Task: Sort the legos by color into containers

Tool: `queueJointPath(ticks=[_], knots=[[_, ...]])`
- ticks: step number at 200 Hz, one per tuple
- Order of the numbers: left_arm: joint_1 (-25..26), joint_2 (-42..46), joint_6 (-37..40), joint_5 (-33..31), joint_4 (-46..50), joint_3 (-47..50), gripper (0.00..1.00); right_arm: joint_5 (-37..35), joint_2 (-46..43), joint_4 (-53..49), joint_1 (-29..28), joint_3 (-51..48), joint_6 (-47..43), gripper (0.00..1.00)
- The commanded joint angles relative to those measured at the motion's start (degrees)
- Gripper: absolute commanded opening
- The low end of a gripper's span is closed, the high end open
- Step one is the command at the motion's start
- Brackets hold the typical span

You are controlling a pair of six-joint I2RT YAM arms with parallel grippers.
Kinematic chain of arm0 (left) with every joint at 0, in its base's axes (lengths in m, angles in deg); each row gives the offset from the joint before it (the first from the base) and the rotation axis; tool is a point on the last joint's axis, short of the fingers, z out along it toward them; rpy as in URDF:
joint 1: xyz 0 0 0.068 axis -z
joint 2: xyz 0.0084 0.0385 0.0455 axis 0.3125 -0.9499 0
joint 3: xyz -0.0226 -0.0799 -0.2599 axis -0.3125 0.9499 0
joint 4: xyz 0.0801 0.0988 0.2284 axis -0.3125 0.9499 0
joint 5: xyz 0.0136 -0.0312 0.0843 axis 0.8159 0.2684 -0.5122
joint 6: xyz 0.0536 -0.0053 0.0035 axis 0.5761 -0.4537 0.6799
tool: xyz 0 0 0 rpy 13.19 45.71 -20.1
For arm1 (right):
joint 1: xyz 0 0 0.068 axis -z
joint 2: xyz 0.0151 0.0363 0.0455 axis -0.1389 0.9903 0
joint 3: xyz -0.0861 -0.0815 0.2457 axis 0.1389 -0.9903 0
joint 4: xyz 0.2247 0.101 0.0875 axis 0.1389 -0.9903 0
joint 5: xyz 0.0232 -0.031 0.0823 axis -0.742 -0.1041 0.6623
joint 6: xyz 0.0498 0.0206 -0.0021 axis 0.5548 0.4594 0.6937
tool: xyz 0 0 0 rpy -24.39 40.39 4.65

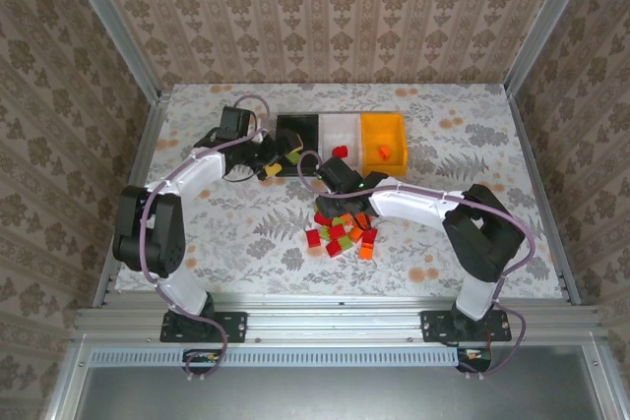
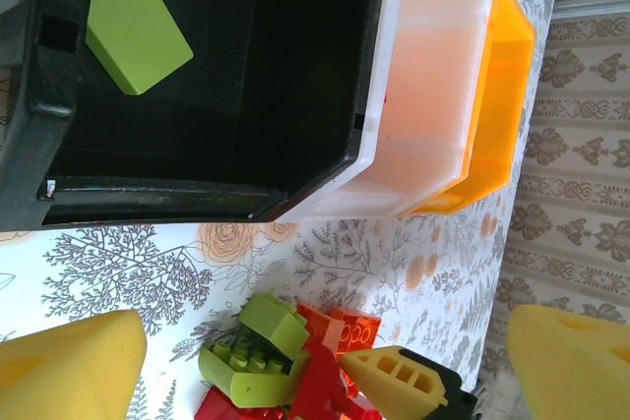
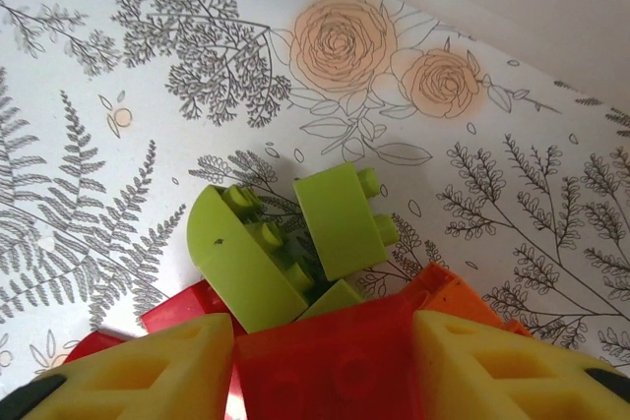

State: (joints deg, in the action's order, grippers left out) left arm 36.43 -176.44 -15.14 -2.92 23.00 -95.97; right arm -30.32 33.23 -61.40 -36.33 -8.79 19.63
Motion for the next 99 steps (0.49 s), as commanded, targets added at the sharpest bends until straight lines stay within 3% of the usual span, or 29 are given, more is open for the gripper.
queueJointPath(ticks=[1,49,81,99], knots=[[-0.17,1.17,-0.67,1.29,-0.14,-1.32,0.96,-0.47,1.33,-0.30,-0.33,1.11,0.88,0.51],[-0.70,1.64,-0.40,1.21,0.35,-1.70,0.96,-0.77,1.58,-1.07,-0.43,1.29,0.53,0.55],[-1.16,2.34,-0.40,1.29,0.41,-1.75,0.97,-1.25,1.26,-1.94,-0.43,1.73,1.12,0.68],[-1.45,2.68,-0.35,1.20,0.51,-1.75,0.97,-0.73,0.41,-2.20,-0.46,1.64,1.12,0.70]])
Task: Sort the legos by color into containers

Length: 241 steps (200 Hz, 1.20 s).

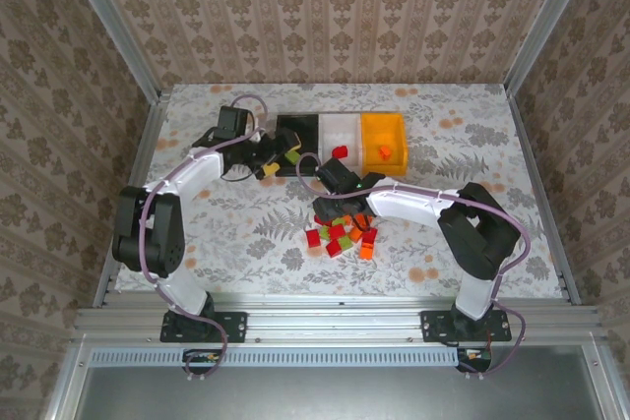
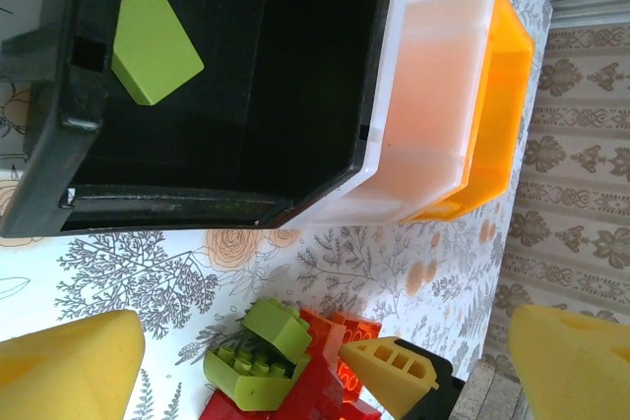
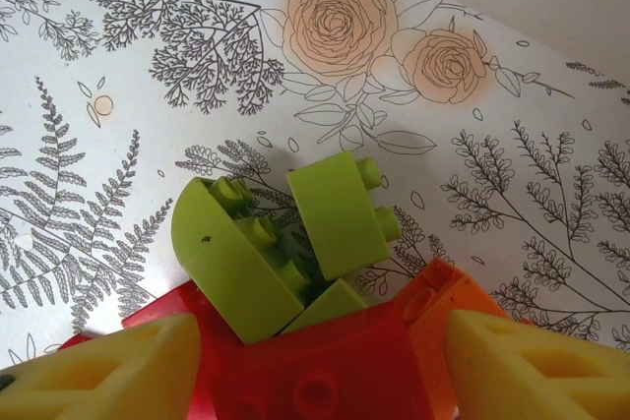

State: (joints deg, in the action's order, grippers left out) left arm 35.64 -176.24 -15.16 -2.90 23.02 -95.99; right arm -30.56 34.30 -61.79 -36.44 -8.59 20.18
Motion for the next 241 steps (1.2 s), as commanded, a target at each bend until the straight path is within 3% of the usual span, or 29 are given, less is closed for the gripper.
queueJointPath(ticks=[1,107,170,241], knots=[[-0.70,2.50,-0.31,1.18,0.50,-1.73,0.97,-0.49,-0.66,-1.81,-0.35,1.44,0.57,0.70],[-1.94,2.78,-0.44,1.52,0.50,-1.94,0.98,1.70,0.39,-2.69,-0.22,1.79,-2.37,0.76],[-1.87,2.80,-0.82,1.62,0.01,-1.78,0.98,2.22,1.29,-2.80,-0.46,0.56,-2.36,0.74],[-1.79,3.04,-0.73,1.62,0.07,-1.64,0.98,-2.88,2.29,-4.38,-0.94,0.91,-3.90,0.69]])
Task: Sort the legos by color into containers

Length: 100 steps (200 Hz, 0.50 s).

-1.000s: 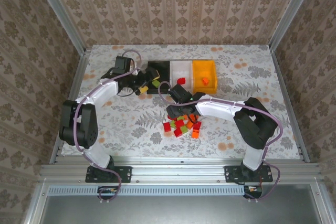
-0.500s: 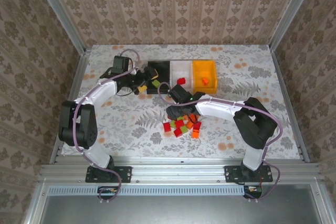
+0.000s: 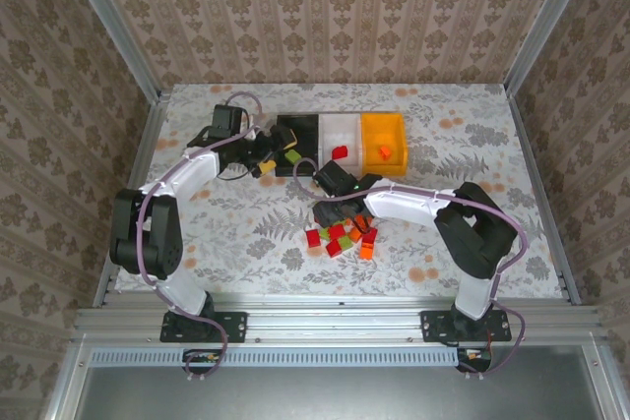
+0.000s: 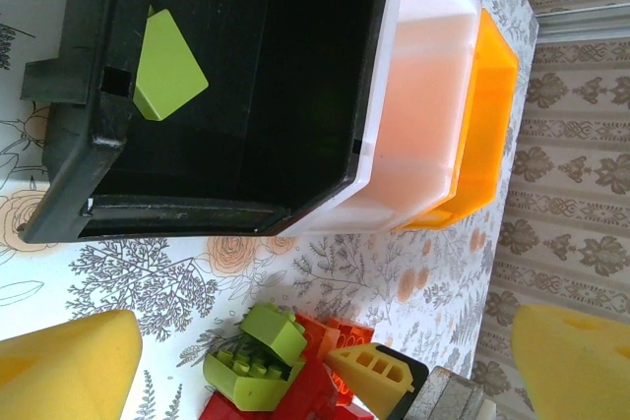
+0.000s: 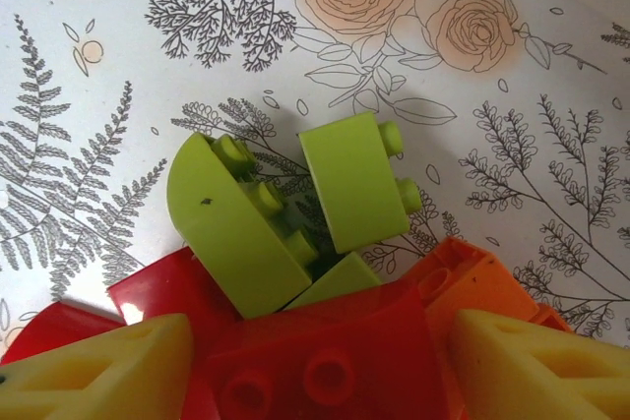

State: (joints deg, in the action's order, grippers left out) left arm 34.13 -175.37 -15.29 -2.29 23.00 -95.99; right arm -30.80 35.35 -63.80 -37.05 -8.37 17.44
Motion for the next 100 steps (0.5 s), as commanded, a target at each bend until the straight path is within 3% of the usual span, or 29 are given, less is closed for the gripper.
queueJointPath(ticks=[1,47,100], knots=[[-0.28,2.16,-0.60,1.01,0.09,-1.64,0.98,-2.65,1.23,-2.36,-0.36,0.69,-1.21,0.69],[-0.28,2.16,-0.42,1.01,0.18,-1.79,0.98,-3.35,0.70,-2.08,-0.80,-0.05,-1.10,0.55],[-0.28,1.90,-0.57,1.01,0.18,-1.73,0.98,-3.85,-1.86,-1.08,-0.82,-0.62,-0.08,0.51]])
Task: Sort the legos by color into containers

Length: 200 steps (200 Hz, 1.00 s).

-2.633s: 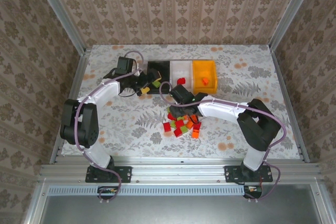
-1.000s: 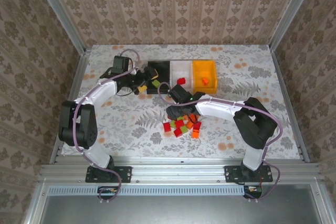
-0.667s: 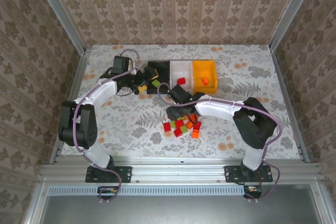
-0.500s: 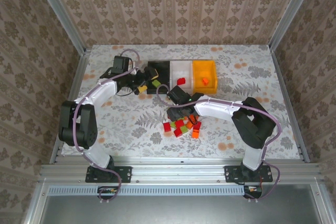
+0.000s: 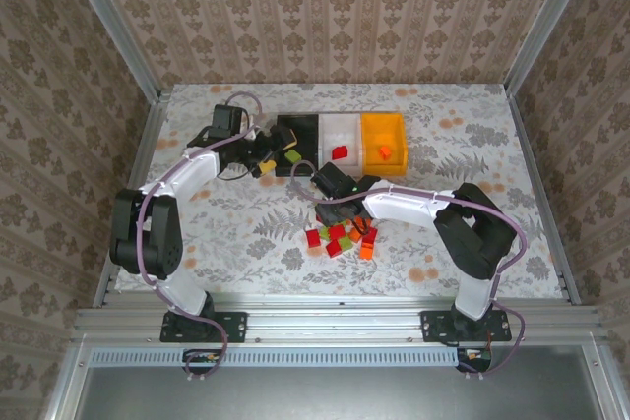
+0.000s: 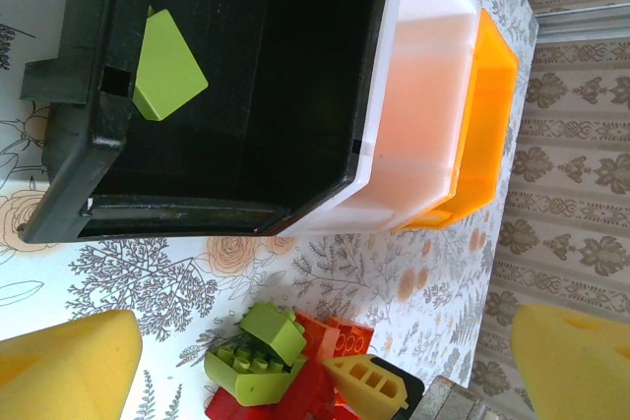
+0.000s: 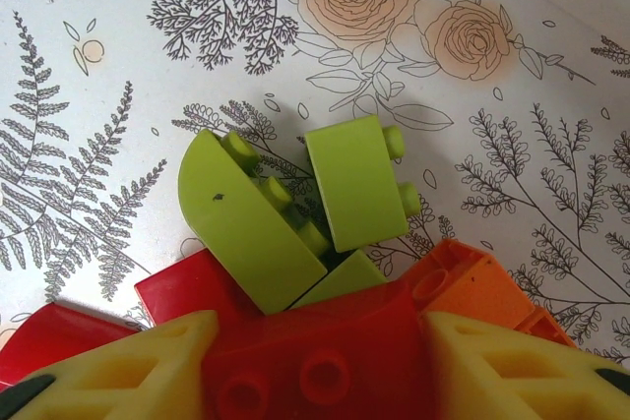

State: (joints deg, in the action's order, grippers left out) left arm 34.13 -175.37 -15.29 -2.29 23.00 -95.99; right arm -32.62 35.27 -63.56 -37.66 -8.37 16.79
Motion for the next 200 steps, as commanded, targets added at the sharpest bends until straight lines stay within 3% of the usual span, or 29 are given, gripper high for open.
queueJointPath(ticks=[1,56,96,146,200], knots=[[-0.28,1.90,-0.54,1.01,0.18,-1.77,0.98,-2.05,-1.86,-1.29,-0.18,-0.62,0.56,0.51],[-0.28,1.99,-0.51,1.01,0.08,-1.84,0.98,-2.71,-4.58,0.44,0.20,-0.08,1.35,0.51],[-0.14,1.64,-0.59,1.01,-0.26,-1.60,0.98,-4.02,-3.36,-0.33,4.45,6.88,-0.79,0.51],[3.32,-1.41,-2.84,7.02,-3.75,-1.41,0.98,-5.51,9.48,-3.93,11.28,24.93,-3.63,0.51],[-0.27,2.08,-3.89,5.47,-4.49,-0.25,0.99,-4.80,21.27,-10.37,14.83,39.81,-4.00,0.51]])
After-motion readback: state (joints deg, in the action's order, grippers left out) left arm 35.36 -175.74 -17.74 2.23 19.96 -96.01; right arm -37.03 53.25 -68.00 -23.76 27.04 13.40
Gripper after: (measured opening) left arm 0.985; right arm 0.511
